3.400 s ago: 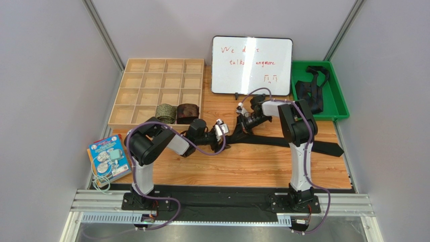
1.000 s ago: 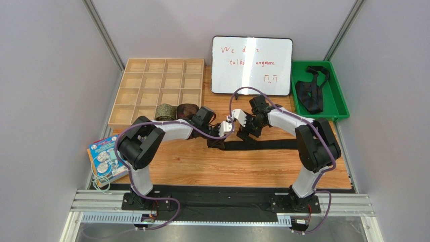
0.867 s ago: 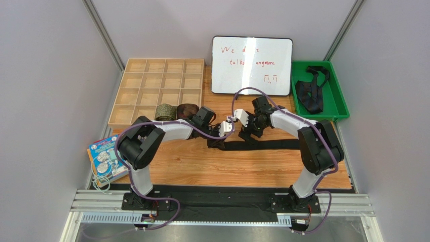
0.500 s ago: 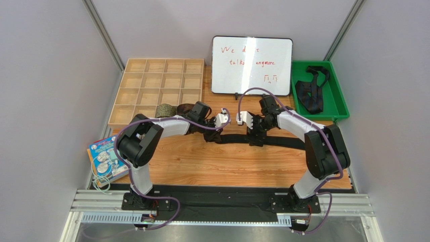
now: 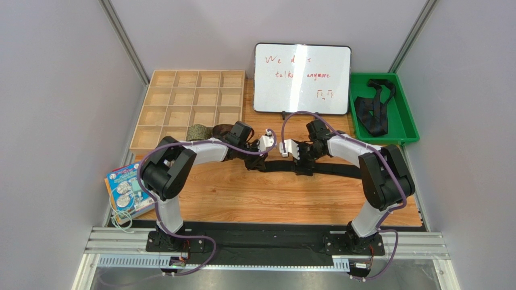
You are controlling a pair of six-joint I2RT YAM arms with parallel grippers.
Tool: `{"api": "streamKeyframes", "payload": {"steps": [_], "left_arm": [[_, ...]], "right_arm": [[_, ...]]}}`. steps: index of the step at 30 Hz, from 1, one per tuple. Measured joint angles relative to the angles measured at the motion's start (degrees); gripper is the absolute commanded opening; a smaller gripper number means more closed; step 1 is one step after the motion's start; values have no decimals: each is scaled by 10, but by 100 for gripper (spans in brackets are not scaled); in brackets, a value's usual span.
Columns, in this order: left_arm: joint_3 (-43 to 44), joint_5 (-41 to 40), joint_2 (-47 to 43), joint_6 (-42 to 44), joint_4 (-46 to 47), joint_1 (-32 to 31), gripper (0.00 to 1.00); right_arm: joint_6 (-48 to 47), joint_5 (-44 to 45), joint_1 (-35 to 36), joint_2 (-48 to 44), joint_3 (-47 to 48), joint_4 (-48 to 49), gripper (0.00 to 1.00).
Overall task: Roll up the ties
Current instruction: Roll the tie at the center of the board.
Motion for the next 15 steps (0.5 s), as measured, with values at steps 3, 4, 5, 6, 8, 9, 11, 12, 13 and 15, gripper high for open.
{"api": "streamKeyframes", "payload": {"steps": [3, 4, 5, 6, 8, 9, 11, 12, 13, 15], "left_arm": [[2, 0, 1, -1, -2, 0, 19], [3, 0, 2, -1, -3, 0, 19], [4, 0, 2, -2, -3, 0, 19], [5, 0, 3, -2, -3, 0, 19], [7, 0, 5, -3, -4, 0, 19], [8, 0, 5, -4, -4, 0, 19], [9, 0, 6, -5, -4, 0, 19], [9, 0, 6, -6, -4, 0, 19], [9, 0, 6, -6, -4, 0, 19], [9, 0, 6, -7, -4, 1, 19]], "right_arm": [[-19, -9, 0, 3, 2, -10, 53], [-25, -12, 0, 5, 3, -16, 42], [-30, -14, 0, 7, 5, -22, 37], [-38, -16, 0, 8, 6, -28, 32], [-47, -19, 0, 12, 10, -38, 20], [-52, -20, 0, 12, 11, -42, 20], [-60, -20, -1, 14, 13, -44, 22], [-63, -20, -1, 14, 14, -45, 27], [-65, -21, -2, 14, 14, -46, 31], [-69, -20, -3, 14, 14, -47, 50]]}}
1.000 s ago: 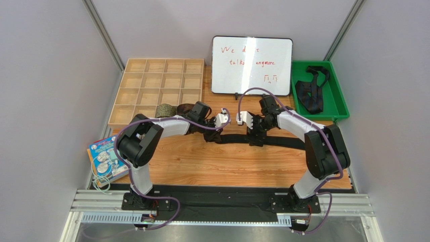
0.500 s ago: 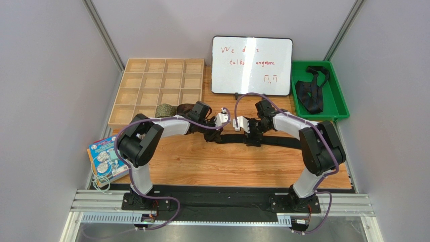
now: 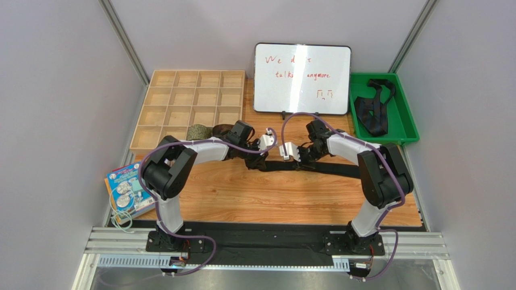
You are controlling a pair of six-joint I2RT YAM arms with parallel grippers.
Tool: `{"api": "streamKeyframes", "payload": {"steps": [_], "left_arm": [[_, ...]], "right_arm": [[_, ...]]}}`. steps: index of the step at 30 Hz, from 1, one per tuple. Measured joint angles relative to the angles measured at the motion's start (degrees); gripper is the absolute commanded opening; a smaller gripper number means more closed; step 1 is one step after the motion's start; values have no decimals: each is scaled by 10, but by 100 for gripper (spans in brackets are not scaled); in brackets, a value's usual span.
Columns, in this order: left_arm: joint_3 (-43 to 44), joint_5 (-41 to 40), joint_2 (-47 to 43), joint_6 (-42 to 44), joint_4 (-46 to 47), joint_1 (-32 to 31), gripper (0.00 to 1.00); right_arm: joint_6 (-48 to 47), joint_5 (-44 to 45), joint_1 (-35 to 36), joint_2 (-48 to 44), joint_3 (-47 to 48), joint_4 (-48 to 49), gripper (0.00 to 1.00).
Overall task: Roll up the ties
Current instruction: Roll the tie at the center of the board.
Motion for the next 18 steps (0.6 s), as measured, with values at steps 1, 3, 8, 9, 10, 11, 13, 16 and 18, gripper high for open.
{"api": "streamKeyframes", "payload": {"steps": [1, 3, 8, 9, 10, 11, 13, 16, 18], "left_arm": [[0, 0, 0, 0, 0, 0, 19], [0, 0, 0, 0, 0, 0, 19], [-1, 0, 0, -3, 3, 0, 18], [-3, 0, -1, -4, 7, 0, 18], [-7, 0, -2, -5, 13, 0, 18], [-11, -1, -4, -7, 18, 0, 18], [-14, -2, -5, -9, 24, 0, 18], [-19, -5, -7, -13, 33, 0, 18], [-24, -8, -9, -15, 40, 0, 18]], "right_arm": [[0, 0, 0, 0, 0, -1, 58], [6, 3, -4, -1, 5, -9, 66], [75, 2, -19, -18, 24, -50, 65], [104, -2, -24, -22, 35, -59, 64], [144, -10, -32, -25, 52, -66, 63], [186, -19, -39, -26, 66, -68, 61], [276, -38, -56, -26, 88, -62, 57], [462, -71, -78, -25, 99, -36, 53], [586, -88, -82, -18, 97, -12, 51]]}}
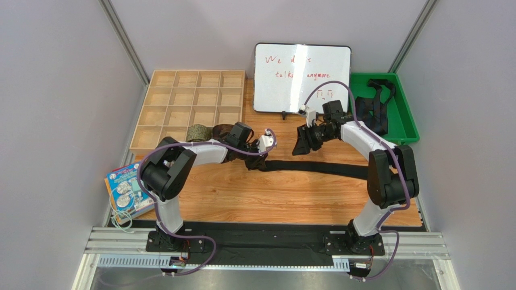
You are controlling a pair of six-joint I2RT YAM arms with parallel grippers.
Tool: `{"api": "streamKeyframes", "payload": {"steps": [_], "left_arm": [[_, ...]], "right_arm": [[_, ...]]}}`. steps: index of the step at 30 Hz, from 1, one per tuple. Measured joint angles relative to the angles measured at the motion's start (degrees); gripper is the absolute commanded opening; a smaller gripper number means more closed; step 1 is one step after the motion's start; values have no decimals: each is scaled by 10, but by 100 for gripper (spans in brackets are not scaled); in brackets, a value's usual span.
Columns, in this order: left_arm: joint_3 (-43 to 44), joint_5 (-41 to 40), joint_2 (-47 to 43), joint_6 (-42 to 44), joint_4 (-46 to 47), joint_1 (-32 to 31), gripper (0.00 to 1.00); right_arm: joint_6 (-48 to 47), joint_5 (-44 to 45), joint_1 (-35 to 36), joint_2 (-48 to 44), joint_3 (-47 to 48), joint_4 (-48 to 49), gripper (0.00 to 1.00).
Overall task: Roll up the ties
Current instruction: Roll the tie at the center of the board.
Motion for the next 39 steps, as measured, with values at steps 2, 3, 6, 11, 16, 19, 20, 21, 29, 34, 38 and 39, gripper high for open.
{"api": "streamKeyframes", "payload": {"steps": [2, 3, 6, 11, 16, 19, 20, 21, 29, 34, 38, 39], "left_arm": [[-4, -3, -2, -1, 6, 0, 18], [-6, -3, -3, -1, 9, 0, 18], [-14, -7, -7, -3, 18, 0, 18], [-24, -15, -15, -3, 25, 0, 18], [-30, -17, -17, -3, 33, -1, 18], [-31, -19, -17, -3, 37, -2, 18], [-31, -20, -17, -3, 37, -2, 18], [-31, -20, -17, -2, 37, -4, 18], [-31, -25, -17, 1, 40, -12, 19], [-30, -29, -17, 1, 40, -17, 19], [-30, -29, -17, 1, 40, -17, 20], [-30, -29, -17, 1, 40, -17, 23]], "right_arm": [[90, -13, 10, 16, -1, 25, 50], [135, -19, 19, 28, -2, 39, 50], [237, -31, 53, 65, -3, 75, 49], [331, -37, 88, 114, 0, 112, 44], [379, -35, 101, 146, 5, 134, 43], [399, -30, 106, 162, 14, 144, 42], [404, -30, 107, 166, 17, 148, 42], [407, -28, 108, 168, 19, 150, 41], [425, -26, 112, 171, 23, 168, 33], [428, -25, 116, 186, 24, 172, 28], [425, -23, 115, 200, 33, 161, 16], [423, -20, 115, 200, 34, 158, 13]]}}
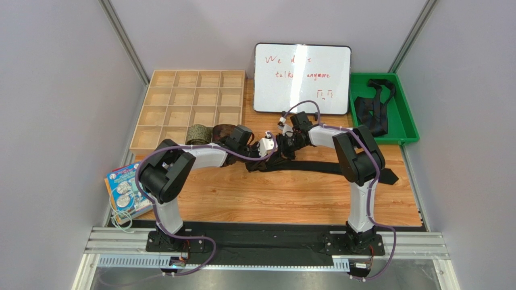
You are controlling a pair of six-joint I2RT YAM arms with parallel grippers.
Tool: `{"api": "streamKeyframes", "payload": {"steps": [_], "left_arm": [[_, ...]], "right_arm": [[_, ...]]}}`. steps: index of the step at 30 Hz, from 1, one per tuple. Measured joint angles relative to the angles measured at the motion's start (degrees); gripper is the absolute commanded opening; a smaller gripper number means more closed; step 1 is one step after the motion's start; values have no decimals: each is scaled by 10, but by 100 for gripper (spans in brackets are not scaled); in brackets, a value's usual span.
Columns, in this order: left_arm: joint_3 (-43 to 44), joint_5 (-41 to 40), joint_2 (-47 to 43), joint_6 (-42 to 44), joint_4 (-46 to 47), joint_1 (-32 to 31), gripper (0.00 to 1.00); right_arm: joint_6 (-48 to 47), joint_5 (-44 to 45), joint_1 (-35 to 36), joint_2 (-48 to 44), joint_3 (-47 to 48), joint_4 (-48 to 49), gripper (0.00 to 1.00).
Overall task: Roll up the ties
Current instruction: Roll the tie at the center of the board.
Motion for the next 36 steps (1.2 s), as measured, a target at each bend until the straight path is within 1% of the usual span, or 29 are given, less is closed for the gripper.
{"api": "streamKeyframes", "payload": {"steps": [1, 2, 4, 5, 7, 8, 11, 15, 16, 19, 20, 22, 28, 34, 36], "left_arm": [[0, 0, 0, 0, 0, 0, 25], [0, 0, 0, 0, 0, 0, 29], [0, -1, 0, 0, 0, 0, 43], [0, -2, 0, 1, 0, 0, 52], [0, -3, 0, -1, 1, 0, 59], [-1, -5, 0, -4, 2, 1, 73], [-17, -3, -6, -16, 24, 6, 80], [-64, -5, -27, -36, 78, 19, 80], [-74, -5, -31, -38, 89, 21, 79], [-93, -6, -37, -44, 118, 25, 69], [-96, -7, -37, -45, 126, 25, 64], [-101, -9, -37, -48, 136, 25, 59], [-131, -12, -50, -48, 176, 25, 53], [-133, 3, -60, -39, 199, 17, 52], [-133, 5, -60, -37, 202, 11, 49]], "right_arm": [[-3, 3, 0, 0, 1, -3, 7], [-6, 5, 0, 0, 2, -5, 4], [-12, 8, 0, 5, 9, -16, 0], [-15, 9, 1, 8, 15, -23, 0], [-22, 12, 1, 13, 24, -38, 0], [-24, 12, 1, 15, 28, -43, 0], [-31, 17, 1, 16, 34, -56, 0], [-38, 24, 2, 17, 40, -67, 0], [-40, 26, 2, 18, 43, -71, 0], [-43, 26, 2, 22, 50, -81, 0], [-44, 26, 2, 23, 51, -83, 0], [-46, 26, 2, 24, 54, -87, 0], [-51, 26, 2, 31, 65, -101, 0], [-53, 24, 2, 34, 71, -108, 0], [-53, 24, 2, 34, 71, -109, 0]]}}
